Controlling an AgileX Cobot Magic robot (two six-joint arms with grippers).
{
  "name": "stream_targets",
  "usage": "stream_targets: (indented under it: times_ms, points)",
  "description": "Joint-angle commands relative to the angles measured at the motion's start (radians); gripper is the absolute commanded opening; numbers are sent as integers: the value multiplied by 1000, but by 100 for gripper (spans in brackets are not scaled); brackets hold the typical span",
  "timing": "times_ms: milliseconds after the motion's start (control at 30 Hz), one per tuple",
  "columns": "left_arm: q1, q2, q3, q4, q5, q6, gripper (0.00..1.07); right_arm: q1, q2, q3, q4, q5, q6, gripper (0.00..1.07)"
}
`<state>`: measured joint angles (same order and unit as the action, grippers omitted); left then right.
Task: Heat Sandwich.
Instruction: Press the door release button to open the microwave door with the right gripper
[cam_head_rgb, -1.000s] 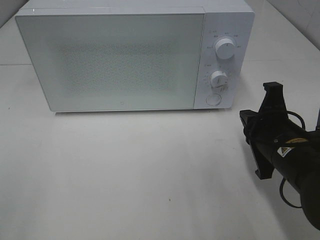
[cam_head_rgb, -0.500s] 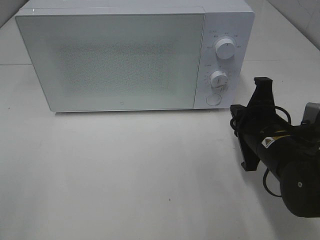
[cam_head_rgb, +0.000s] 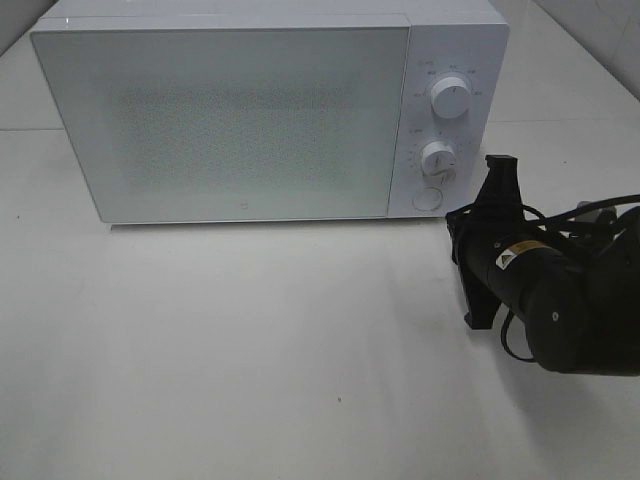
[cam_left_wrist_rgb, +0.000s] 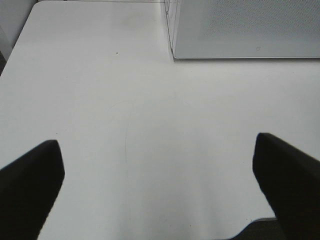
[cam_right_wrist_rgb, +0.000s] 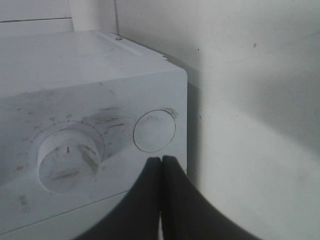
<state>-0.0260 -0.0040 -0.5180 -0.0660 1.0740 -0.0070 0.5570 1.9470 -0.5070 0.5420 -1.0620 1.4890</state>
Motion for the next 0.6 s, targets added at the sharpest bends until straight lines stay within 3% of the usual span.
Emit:
stream_targets:
  times_ms: [33, 167, 600]
  points:
    - [3, -16, 1, -2, -3, -3, 98, -25, -1, -29, -24, 53, -32, 0]
    - [3, -16, 1, -2, -3, -3, 98, -80, -1, -94, -60, 143, -82, 0]
    - [3, -16, 1, -2, -3, -3, 98, -128, 49, -191, -105, 197, -90, 0]
